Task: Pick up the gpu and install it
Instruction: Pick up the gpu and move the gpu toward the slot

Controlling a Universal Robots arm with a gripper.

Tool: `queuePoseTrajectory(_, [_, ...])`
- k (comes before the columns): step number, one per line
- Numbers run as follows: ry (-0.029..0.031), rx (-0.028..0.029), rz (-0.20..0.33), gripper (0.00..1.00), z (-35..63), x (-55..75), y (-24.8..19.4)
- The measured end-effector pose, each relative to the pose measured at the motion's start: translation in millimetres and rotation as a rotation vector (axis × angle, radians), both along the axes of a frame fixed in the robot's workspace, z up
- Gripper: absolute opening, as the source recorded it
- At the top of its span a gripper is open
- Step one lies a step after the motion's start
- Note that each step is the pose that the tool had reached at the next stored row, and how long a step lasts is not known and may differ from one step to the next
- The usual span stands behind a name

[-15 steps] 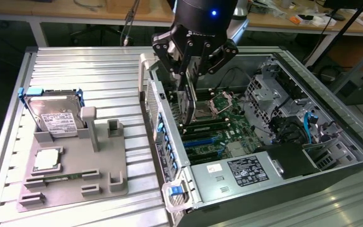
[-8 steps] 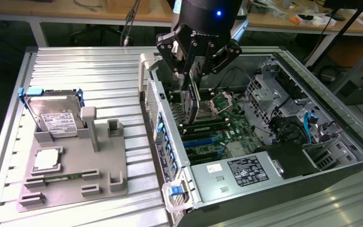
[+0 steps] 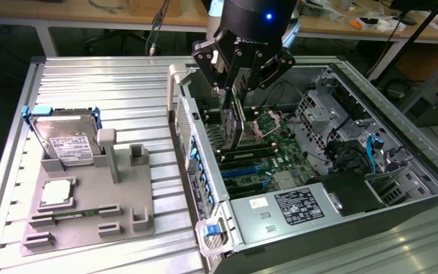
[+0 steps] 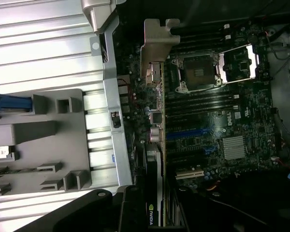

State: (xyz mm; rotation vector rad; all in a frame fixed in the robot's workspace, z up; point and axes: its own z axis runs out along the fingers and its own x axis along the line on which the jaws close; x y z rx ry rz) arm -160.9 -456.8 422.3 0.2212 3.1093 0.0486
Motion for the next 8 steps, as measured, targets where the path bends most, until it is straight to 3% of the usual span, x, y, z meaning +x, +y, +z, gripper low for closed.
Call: queuePoseTrajectory(8, [0.0,0.0,0.0,0.27,0.0,5.6,0.0])
